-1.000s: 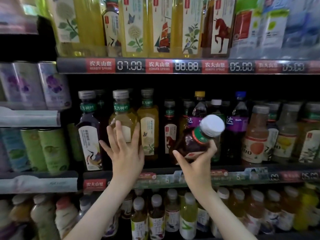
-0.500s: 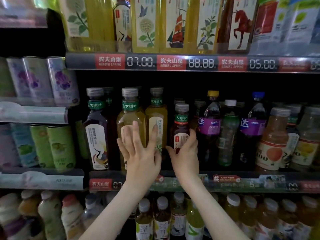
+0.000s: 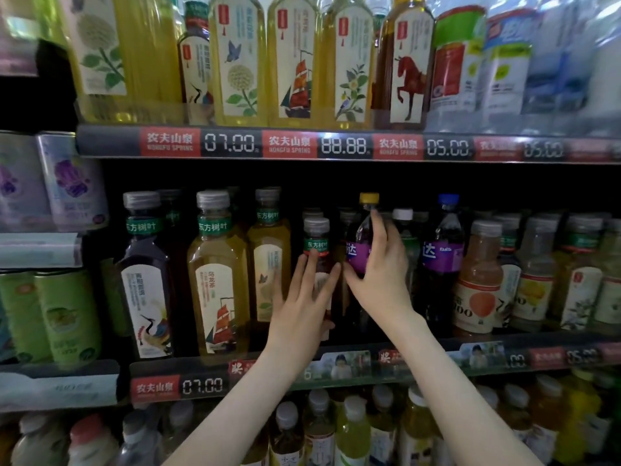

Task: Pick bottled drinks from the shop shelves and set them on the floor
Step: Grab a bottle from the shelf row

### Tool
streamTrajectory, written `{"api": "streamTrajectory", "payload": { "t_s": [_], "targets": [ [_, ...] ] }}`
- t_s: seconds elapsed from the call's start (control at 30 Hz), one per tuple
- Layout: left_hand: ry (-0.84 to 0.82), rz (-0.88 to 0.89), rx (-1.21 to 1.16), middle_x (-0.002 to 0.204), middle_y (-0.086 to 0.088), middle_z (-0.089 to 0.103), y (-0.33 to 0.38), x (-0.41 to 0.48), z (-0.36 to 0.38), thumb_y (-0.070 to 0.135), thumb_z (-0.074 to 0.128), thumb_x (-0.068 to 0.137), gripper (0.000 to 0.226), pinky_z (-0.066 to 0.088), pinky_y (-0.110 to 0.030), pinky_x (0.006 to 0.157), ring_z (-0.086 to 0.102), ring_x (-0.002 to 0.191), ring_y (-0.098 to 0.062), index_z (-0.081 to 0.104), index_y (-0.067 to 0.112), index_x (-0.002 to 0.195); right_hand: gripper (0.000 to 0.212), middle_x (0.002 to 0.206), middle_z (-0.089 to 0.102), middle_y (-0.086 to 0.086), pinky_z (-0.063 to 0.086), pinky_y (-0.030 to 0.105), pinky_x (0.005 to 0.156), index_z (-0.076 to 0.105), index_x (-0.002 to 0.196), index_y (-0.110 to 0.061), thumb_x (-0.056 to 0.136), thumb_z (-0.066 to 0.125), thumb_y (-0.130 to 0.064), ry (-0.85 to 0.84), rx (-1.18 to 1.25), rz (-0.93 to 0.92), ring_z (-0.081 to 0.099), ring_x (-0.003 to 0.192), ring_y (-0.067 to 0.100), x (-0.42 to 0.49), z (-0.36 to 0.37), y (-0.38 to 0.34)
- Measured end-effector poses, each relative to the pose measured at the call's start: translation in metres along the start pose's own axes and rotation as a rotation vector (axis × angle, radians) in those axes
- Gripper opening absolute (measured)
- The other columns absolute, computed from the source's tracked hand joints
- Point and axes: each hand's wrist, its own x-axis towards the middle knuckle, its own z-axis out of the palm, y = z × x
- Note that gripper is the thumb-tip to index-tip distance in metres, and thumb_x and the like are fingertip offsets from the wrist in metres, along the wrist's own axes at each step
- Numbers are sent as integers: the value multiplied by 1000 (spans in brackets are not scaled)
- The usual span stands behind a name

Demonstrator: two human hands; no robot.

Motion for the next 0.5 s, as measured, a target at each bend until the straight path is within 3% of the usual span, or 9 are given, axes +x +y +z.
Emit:
{"api": "streamTrajectory", "payload": {
  "t_s": [0.13,0.2,0.27,0.4,0.5],
  "targets": [
    [-96,17,-51,157,-15,-16,-6,1,7,35,74,78,109,-3,-48,117,-11,147,-32,-5,26,152,85,149,19,22,26,47,112,20,152,-28,84,70,-17,-50,34,3,22,136,39,1,5,-3],
    [-124,21,-64,153,-11,-27,-8,2,8,32,70,83,107,-9,-43,116,-21,145,-29,-13,28,150,79,147,17,19,23,40,110,27,149,-31,84,69,-16,-37,66,-21,18,136,35,-2,5,-6],
    [-129,20,-93,153,-10,-28,-8,3,6,30,70,84,103,-9,-41,114,-24,143,-27,-7,26,153,79,147,17,16,25,35,105,27,146,-37,83,70,-16,-23,84,-70,21,135,36,-6,4,-7],
    [-119,-21,-184,160,-14,-10,-3,0,0,29,72,82,97,0,-46,119,-20,142,-25,7,23,154,85,149,14,9,45,32,92,16,144,-45,84,69,-16,-52,125,-70,49,119,36,-9,-1,-7],
    [-85,-20,-367,161,-9,-8,1,-5,-8,34,67,86,92,2,-46,120,-17,146,-21,6,25,154,93,149,16,10,42,26,95,15,148,-41,82,72,-10,-4,204,-52,41,116,8,-15,-10,-3]
  ]
}}
